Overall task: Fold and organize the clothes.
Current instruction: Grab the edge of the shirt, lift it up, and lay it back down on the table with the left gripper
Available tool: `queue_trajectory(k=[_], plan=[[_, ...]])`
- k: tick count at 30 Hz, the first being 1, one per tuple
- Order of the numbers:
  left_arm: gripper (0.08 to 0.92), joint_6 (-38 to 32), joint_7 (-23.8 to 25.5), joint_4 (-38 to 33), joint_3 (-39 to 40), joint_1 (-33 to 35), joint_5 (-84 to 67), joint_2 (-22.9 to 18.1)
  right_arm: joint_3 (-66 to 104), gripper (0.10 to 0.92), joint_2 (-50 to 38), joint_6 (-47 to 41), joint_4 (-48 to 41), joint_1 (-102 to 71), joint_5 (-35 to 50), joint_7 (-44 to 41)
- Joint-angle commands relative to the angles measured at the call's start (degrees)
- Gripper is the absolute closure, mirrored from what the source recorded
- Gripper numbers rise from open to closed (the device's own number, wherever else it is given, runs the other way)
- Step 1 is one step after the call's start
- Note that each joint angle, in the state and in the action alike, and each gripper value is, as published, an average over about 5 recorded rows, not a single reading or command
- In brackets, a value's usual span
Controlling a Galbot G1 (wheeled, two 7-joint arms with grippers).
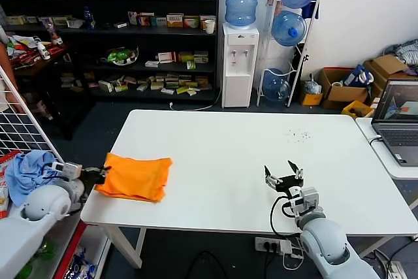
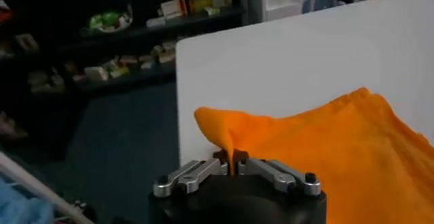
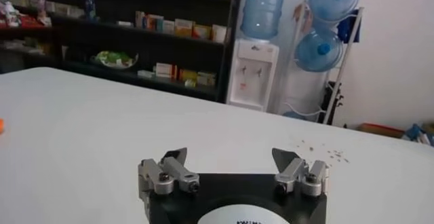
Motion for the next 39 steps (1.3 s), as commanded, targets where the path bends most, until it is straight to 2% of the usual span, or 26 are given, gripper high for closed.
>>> queue_trajectory(k=[1,8,12,22,27,35,39], plan=[[0.87,-4.8,0.2,8.8,-0.9,-2.7,19.3,10.7,-1.2,0.203,0.1,0.1,0.3,0.7,-0.1,-0.1],[0.87,-6.2,0.2,8.1,-0.4,-4.2,20.6,14.2,-1.4,0.203,0.5,0.3,0.1,1.0,-0.3,-0.3],[0.87,-5.8,-0.3,6.3,0.5,-5.5,19.2,13.9,-1.3,0.203,1.1,0.6,-0.1,0.9,-0.7,-0.3],[0.87,-3.2,-4.9,-2.9,1.4,-2.6,12.7,4.3,-0.3,0.203,1.4,1.1,-0.5,-0.6,-2.3,-0.4],[0.87,-1.3,-9.5,-7.2,2.2,-2.5,6.9,1.1,0.1,0.203,1.6,0.9,0.0,-0.9,-2.7,-0.2],[0.87,3.4,-17.9,-19.6,3.8,-1.9,-5.8,-2.2,1.0,0.203,2.1,0.9,-0.1,-2.2,-3.9,-0.1],[0.87,4.5,-21.4,-21.7,5.5,-1.3,-9.7,-5.8,1.8,0.203,1.9,1.0,-0.1,-3.0,-4.4,0.0]])
